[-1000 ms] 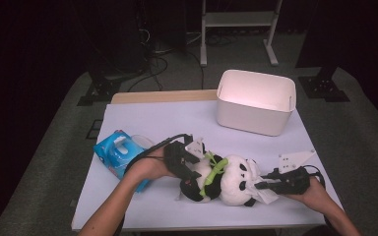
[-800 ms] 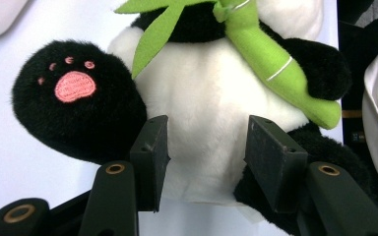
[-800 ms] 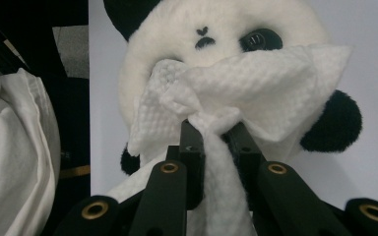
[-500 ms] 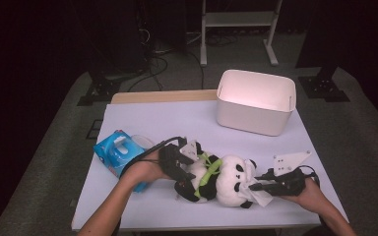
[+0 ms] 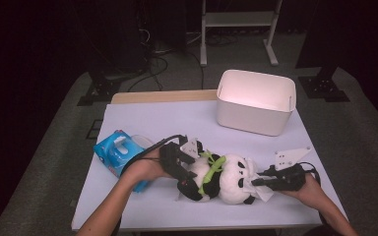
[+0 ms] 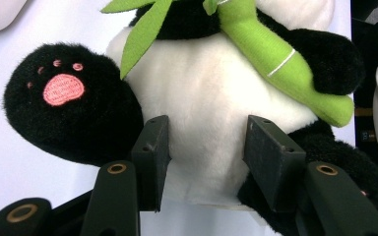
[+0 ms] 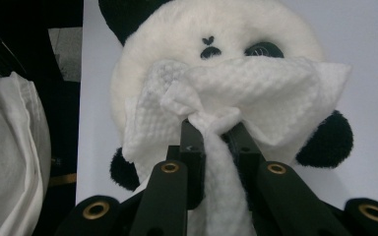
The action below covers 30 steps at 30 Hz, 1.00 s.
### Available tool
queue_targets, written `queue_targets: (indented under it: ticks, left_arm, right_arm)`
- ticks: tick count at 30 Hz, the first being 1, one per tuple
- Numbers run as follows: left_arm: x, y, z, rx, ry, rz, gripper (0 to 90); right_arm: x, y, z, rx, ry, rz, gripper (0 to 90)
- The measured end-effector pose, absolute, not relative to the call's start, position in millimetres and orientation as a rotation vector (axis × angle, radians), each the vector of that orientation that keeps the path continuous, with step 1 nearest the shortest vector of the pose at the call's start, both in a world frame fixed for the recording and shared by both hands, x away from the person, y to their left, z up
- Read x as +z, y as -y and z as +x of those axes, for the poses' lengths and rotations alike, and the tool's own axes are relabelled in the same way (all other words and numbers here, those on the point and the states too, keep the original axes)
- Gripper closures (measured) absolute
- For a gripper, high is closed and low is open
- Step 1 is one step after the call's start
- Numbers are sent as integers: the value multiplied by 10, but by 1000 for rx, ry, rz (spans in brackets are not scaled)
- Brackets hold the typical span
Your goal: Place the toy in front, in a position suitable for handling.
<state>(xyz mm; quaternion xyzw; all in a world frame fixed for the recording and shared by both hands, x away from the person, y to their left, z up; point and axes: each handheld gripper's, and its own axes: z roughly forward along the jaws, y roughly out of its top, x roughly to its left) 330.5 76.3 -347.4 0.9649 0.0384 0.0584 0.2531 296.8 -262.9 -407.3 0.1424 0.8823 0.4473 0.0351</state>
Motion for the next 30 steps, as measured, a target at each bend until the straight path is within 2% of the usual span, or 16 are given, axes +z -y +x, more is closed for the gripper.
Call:
queue_targets:
  ticks: [9,16,25,30]
  left_arm:
    - [-3541,-745,3302,147,-98,2621,520]
    - [-3516,-684,3310,155,-83,2650,520]
    - [-3406,-794,3359,185,-111,2610,519]
    - [-3505,-795,3358,141,-120,2611,528]
  right_arm:
    - [-4003,2535,2841,1403,-2695,380,797]
    - [-3925,2278,2761,1384,-2692,232,797]
    - [-3999,2433,2815,1409,-2694,324,801]
    - [-4028,2474,2816,1413,-2705,344,802]
